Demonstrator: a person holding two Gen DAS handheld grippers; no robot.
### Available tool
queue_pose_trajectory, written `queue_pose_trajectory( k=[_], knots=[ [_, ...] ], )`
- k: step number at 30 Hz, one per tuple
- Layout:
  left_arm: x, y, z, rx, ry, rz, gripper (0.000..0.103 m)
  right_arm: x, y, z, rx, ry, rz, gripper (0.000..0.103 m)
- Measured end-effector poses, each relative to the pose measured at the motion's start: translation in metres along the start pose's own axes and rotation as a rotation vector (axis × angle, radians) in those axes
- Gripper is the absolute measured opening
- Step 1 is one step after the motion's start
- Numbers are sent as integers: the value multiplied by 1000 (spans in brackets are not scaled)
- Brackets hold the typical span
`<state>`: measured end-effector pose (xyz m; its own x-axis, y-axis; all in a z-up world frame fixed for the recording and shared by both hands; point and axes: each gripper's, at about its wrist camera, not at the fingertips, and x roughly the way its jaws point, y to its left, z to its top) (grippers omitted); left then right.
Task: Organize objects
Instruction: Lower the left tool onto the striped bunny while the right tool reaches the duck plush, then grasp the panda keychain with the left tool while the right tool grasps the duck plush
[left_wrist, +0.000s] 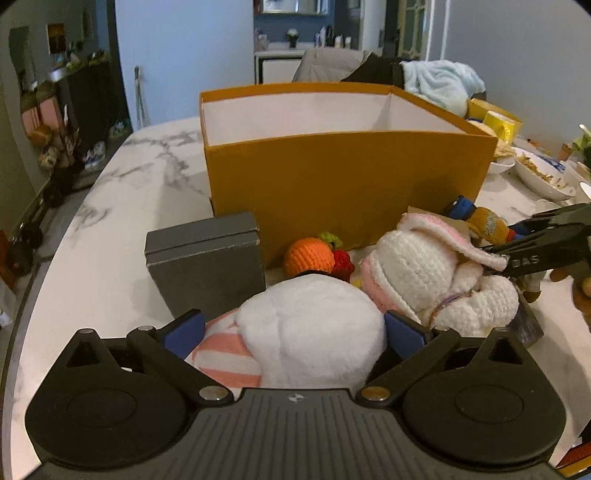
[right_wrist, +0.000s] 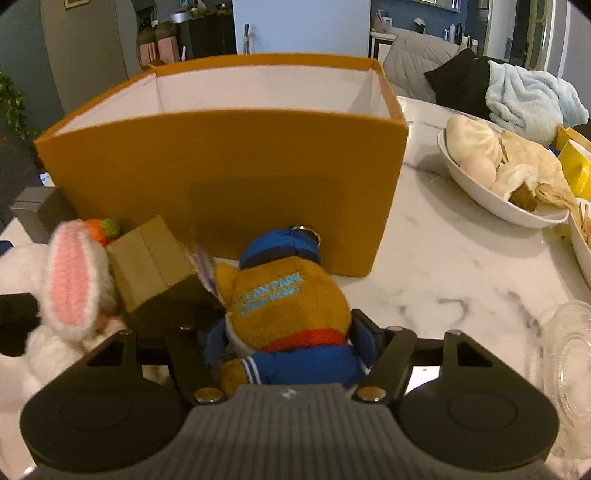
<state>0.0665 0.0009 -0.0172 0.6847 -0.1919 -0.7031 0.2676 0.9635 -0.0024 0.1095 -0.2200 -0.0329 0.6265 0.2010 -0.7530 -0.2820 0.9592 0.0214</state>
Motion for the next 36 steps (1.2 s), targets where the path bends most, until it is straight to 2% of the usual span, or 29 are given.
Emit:
queue_pose_trajectory(
  k=[5, 9, 17, 22, 24, 31, 36],
  knots=[
    [-1, 6, -7, 29, -55, -36, 103, 1, 0, -5, -1, -12, -16, 70],
    [-1, 16, -7, -5, -71, -78, 103, 0, 4, -9, -22, -14, -24, 73],
    [0, -3, -8, 60, -73, -11, 103, -1, 6, -12, -5, -32, -38, 79],
    [1, -16, -13, 140, -101, 25, 103, -6, 8, -18, -2, -47, -44, 75],
    [0, -18, -15, 161, -113, 32, 103, -8, 8, -19, -3, -56, -46, 64],
    [-14, -27, -24, 207, -152, 47, 102, -17, 1, -19, 13, -83, -34, 60],
    [-20, -27, -26, 191, -167, 54, 102, -28, -1, -22, 9, -103, -50, 60]
  ],
)
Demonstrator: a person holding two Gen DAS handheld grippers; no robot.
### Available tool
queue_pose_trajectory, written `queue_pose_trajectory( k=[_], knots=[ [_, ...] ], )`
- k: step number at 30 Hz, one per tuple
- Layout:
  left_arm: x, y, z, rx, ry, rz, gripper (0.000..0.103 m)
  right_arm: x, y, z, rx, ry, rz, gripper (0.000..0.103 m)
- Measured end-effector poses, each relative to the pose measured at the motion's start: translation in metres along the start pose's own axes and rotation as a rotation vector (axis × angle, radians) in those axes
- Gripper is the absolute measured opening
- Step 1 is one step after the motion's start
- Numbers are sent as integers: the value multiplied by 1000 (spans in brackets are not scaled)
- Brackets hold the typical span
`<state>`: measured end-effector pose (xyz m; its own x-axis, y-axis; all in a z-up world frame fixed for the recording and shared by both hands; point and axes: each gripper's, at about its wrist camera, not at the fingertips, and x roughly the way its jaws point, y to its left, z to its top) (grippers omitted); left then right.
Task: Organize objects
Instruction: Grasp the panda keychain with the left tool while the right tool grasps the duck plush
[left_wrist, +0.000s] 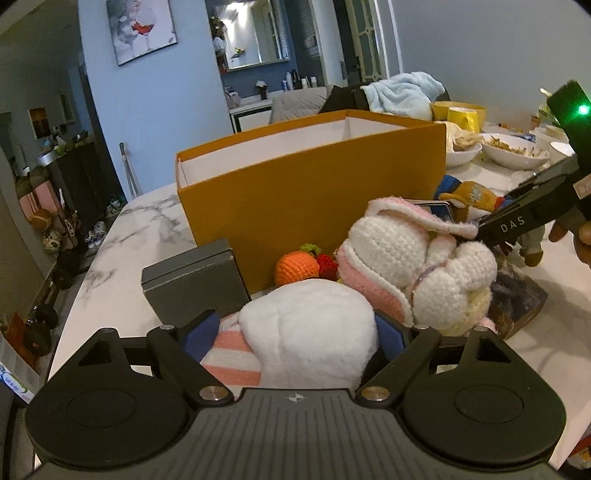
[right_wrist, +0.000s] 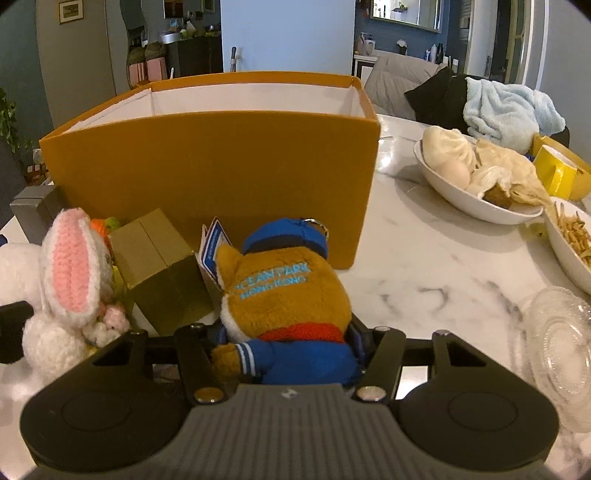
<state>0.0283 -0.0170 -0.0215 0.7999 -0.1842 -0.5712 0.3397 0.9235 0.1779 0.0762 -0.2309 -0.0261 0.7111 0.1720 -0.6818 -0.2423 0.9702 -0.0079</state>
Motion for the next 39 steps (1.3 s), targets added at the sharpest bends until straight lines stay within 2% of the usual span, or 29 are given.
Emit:
queue_pose_trajectory(
  k=[9, 14, 18, 20, 23, 27, 33, 35, 37, 39],
  knots=[
    [6, 3, -5, -12, 35, 20, 103, -3, -5, -7, 15, 15, 0, 61],
    [13, -7, -3, 126, 37, 6, 103, -2, -6, -8, 32, 18, 7, 61],
    [16, -8, 1, 180, 72, -17, 103, -2, -5, -8, 29, 18, 4, 62],
    [18, -3, 5, 156, 112, -35, 103, -1, -5, -8, 25, 18, 2, 62],
    [24, 7, 13, 69, 174, -48, 103, -1, -4, -8, 25, 21, 1, 62],
    [30, 17, 14, -23, 197, -49, 103, 0, -2, -8, 17, 22, -5, 62],
    [28, 4, 6, 49, 151, 1, 103, 0, -2, -7, 15, 28, -7, 64],
    [33, 0, 3, 71, 160, 32, 103, 0, -2, -7, 16, 29, -8, 64],
    [42, -10, -4, 157, 161, 125, 103, 0, -2, -7, 16, 28, -8, 64],
    [43, -3, -3, 98, 174, 105, 103, 0, -2, -7, 19, 26, -8, 63]
  ],
)
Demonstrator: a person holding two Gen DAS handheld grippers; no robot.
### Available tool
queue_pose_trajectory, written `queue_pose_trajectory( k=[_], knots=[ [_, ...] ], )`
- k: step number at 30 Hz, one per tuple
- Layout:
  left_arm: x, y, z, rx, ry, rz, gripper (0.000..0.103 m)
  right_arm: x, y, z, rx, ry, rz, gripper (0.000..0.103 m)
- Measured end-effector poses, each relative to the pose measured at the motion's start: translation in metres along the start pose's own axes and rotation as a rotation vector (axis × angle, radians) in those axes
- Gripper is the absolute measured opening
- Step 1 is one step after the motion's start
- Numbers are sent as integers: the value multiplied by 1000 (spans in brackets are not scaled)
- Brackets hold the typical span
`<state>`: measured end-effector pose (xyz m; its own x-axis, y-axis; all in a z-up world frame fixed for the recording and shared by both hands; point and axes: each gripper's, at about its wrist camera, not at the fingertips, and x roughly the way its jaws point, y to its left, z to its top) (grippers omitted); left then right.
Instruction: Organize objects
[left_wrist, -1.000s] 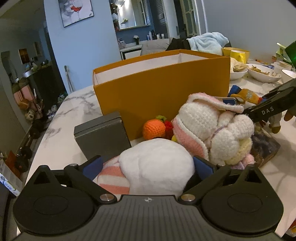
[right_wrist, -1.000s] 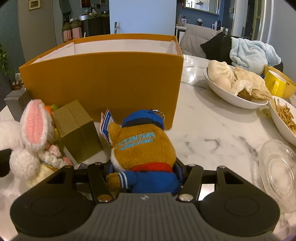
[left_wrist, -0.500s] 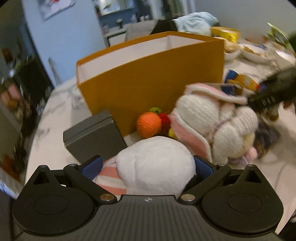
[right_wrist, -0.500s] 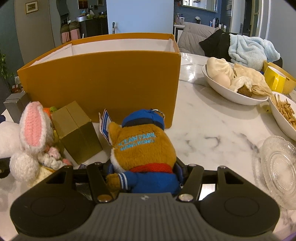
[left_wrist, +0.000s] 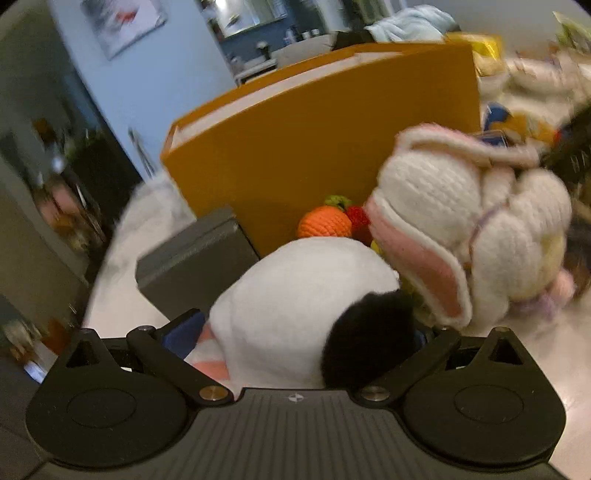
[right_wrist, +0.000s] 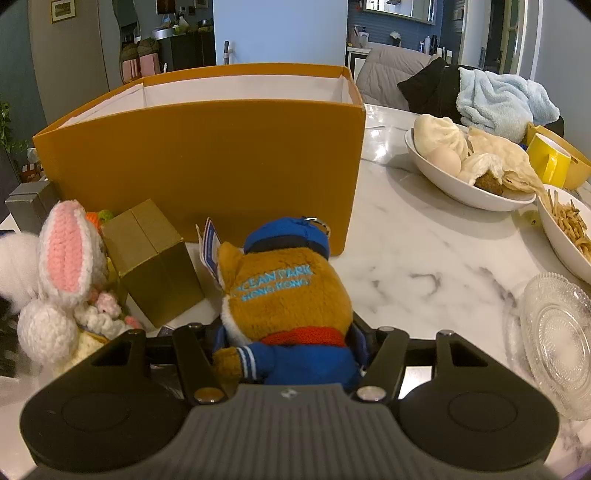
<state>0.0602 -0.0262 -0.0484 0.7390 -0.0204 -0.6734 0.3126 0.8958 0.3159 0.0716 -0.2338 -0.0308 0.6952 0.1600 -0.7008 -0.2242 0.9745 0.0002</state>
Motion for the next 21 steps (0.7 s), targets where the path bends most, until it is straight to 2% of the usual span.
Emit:
queue_pose_trajectory(
  k=[8, 21],
  knots=[
    [-2, -2, 3, 38, 18, 33, 103, -5, 0, 2, -3, -18, 11, 60],
    [-11, -2, 7, 23, 18, 5, 103, -38, 7, 9, -43, -68, 0, 60]
  ],
)
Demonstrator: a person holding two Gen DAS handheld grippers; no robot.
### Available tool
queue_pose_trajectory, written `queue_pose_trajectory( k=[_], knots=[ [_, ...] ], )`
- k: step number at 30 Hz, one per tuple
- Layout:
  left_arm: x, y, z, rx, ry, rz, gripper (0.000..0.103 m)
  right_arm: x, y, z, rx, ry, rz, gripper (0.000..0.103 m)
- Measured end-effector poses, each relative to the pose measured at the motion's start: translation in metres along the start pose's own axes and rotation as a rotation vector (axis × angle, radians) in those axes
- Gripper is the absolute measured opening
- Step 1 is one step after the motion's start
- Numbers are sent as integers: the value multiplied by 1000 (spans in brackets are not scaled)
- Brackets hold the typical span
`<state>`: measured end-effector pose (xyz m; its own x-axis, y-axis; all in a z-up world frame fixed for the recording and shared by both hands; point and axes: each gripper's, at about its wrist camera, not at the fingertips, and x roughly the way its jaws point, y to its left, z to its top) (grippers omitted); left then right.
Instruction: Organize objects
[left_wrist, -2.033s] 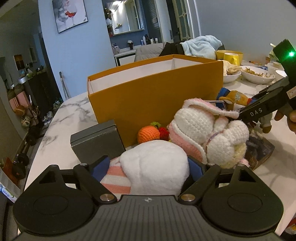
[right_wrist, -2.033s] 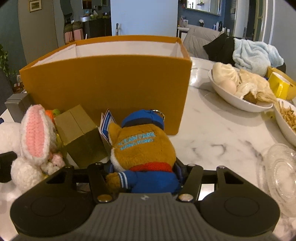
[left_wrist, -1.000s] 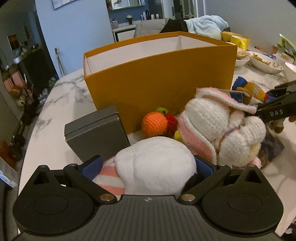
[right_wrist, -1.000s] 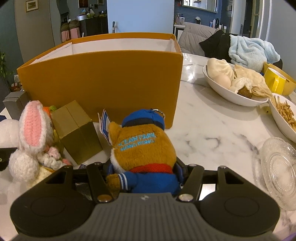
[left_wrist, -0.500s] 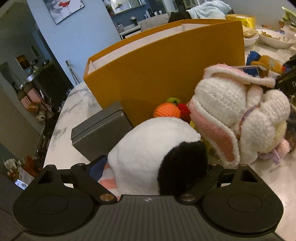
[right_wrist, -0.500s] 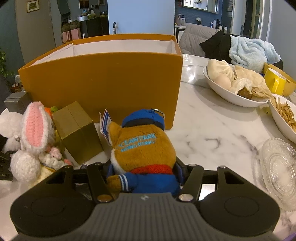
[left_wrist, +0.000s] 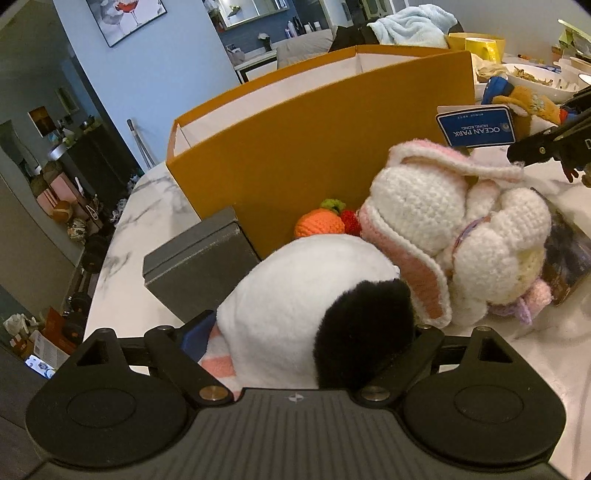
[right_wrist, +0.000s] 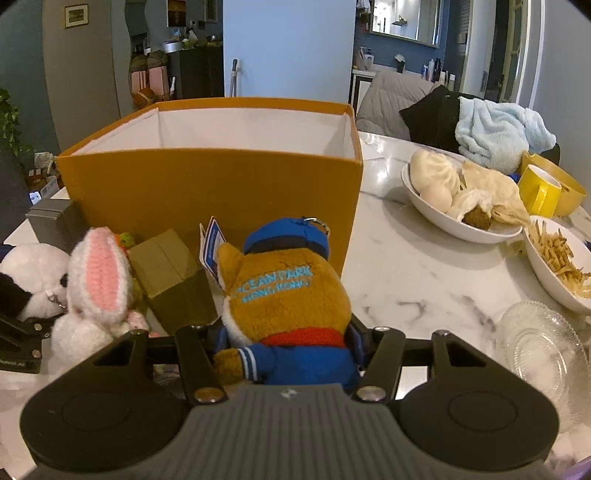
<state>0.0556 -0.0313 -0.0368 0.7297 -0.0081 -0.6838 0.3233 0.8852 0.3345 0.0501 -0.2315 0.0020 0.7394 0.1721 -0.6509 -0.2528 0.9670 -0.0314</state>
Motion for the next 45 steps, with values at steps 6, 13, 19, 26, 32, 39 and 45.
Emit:
queue_pose_trajectory(
  k=[6, 13, 19, 26, 32, 39, 45],
  knots=[
    [-6, 4, 3, -11, -8, 0, 103, -16, 5, 3, -14, -17, 11, 60],
    [-18, 15, 9, -37, -12, -25, 103, -31, 5, 9, 0, -39, 45, 60],
    [-43, 22, 23, -53, -45, -59, 103, -48, 6, 23, 10, -67, 80, 60],
    [-72, 48, 63, -83, -152, -83, 103, -64, 4, 62, 23, -119, 132, 60],
    [-62, 80, 122, -169, -204, -94, 103, -47, -3, 114, 63, -144, 154, 61],
    [28, 94, 182, -289, -85, -74, 103, 32, -18, 163, 163, -38, 108, 61],
    [87, 74, 187, -280, -5, -60, 103, 86, -29, 170, 210, 57, 100, 61]
  ],
)
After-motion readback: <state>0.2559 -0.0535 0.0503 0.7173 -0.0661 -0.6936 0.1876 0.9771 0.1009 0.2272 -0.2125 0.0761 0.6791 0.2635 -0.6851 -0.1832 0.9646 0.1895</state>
